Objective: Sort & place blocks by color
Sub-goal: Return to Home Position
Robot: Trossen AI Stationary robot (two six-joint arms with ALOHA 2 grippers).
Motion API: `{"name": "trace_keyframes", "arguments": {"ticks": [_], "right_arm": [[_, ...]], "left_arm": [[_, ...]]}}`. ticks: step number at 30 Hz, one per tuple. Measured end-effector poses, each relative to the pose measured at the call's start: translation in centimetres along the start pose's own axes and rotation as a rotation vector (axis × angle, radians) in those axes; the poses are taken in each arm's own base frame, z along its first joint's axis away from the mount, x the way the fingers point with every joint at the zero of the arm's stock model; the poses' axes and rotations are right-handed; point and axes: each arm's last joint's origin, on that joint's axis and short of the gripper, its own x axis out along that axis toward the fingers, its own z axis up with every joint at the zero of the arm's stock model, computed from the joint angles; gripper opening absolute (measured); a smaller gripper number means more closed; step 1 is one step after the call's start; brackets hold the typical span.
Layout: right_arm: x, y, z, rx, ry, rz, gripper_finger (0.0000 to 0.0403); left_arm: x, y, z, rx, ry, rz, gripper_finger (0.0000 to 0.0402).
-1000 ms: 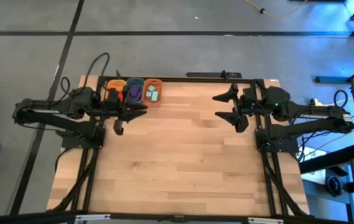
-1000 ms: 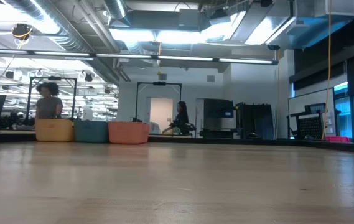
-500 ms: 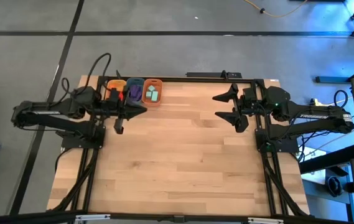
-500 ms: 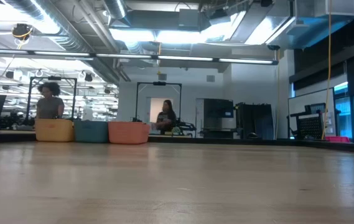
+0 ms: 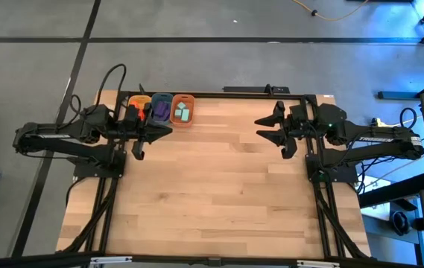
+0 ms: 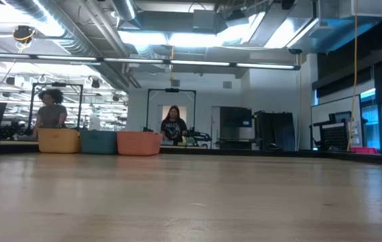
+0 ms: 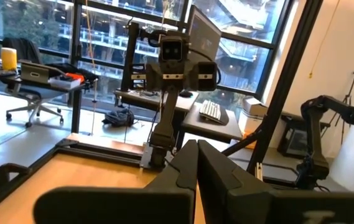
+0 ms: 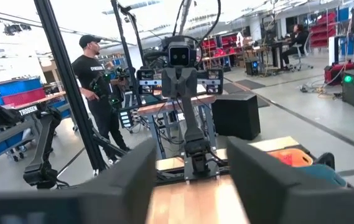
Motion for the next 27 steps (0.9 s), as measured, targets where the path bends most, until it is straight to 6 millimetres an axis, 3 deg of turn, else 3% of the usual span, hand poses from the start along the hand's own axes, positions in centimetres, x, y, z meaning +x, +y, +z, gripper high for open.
{"name": "trace_keyframes", "arguments": {"ticks": [7, 13, 17, 27], "right_arm": [[-0.3, 0.0, -0.3, 0.014, 0.044, -0.011, 0.0015], [-0.4, 0.0, -0.3, 0.025, 0.044, -0.01, 0.0003], [-0.4, 0.0, -0.3, 0.036, 0.044, -0.01, 0.0002], [-0.4, 0.0, -0.3, 0.063, 0.044, -0.011, 0.0001]], "left_arm": [[0.0, 0.0, 0.0, -0.001, 0.005, 0.002, 0.0], [-0.2, 0.0, -0.2, -0.003, 0.035, -0.039, 0.0], [-1.7, 0.4, -0.2, 0.014, 0.069, -0.013, 0.0], [-6.5, 2.1, -6.6, -0.027, -0.155, 0.063, 0.0]]}}
